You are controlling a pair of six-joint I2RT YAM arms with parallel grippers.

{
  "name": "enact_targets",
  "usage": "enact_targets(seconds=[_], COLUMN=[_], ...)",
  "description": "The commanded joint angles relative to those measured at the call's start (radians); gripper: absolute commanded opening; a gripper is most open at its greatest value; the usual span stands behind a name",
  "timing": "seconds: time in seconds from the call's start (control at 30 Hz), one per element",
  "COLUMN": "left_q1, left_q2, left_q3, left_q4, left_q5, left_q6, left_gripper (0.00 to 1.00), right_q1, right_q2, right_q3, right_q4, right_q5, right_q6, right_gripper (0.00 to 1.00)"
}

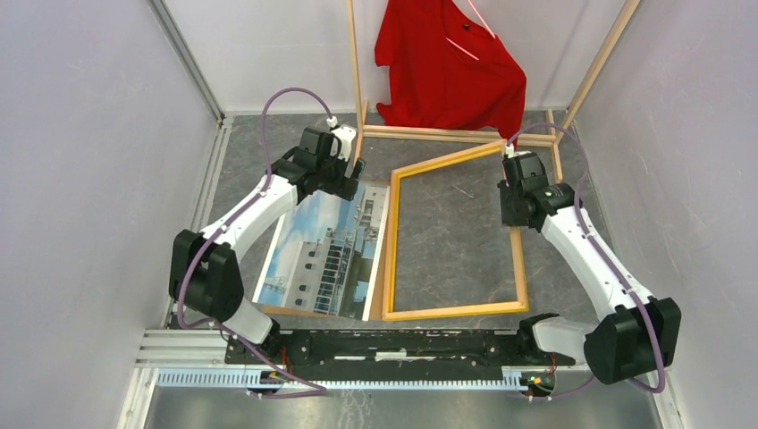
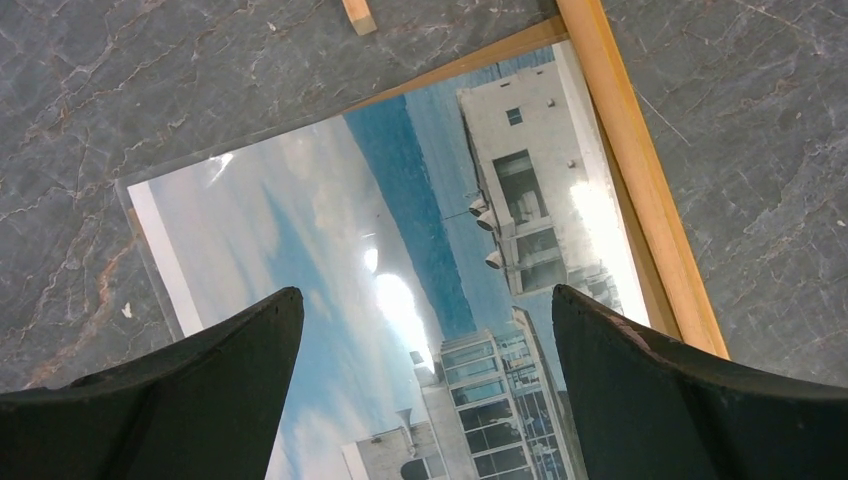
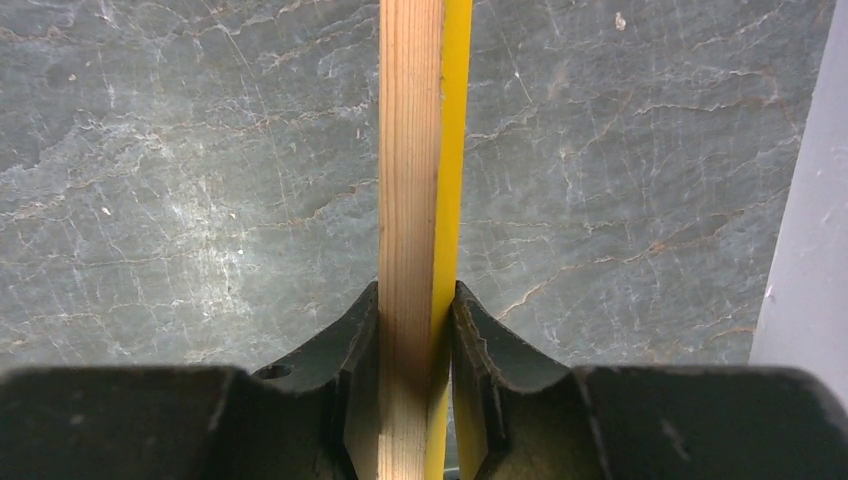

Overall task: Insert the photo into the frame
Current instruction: Turn over the photo frame at the center of the board.

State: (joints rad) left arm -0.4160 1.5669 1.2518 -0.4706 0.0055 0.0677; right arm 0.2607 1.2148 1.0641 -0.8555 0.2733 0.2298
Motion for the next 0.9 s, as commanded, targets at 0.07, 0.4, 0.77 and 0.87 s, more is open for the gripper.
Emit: enact_targets(seconds=[0.07, 0.4, 0.77, 0.87], left_q1=[-0.002, -0.002, 0.006, 0.007], left_q2=[-0.06, -0.078, -0.089, -0.089], left_q3=[-0.023, -0.045, -0.065, -0.064], left_q4=[0.011, 0.002, -0.007, -0.007], left_q5=[0.017, 0.04, 0.047, 0.048], left_q6=[0.053, 0.073, 0.095, 0.092], left_gripper=[1.0, 1.0, 1.0, 1.0], right_q1=[0.007, 0.004, 0.001, 0.0], right_q2=[0.025, 0.133, 0.225, 0.268], right_q3=[-0.061, -0.145, -0.269, -0.248], right_q4=[0.103, 0.239, 0.449, 0.454], right_q5=[-0.015, 0.099, 0.297, 0.312], right_q6=[-0.013, 0.023, -0.107, -0.119], right_gripper=[0.0, 0.0, 0.0, 0.01])
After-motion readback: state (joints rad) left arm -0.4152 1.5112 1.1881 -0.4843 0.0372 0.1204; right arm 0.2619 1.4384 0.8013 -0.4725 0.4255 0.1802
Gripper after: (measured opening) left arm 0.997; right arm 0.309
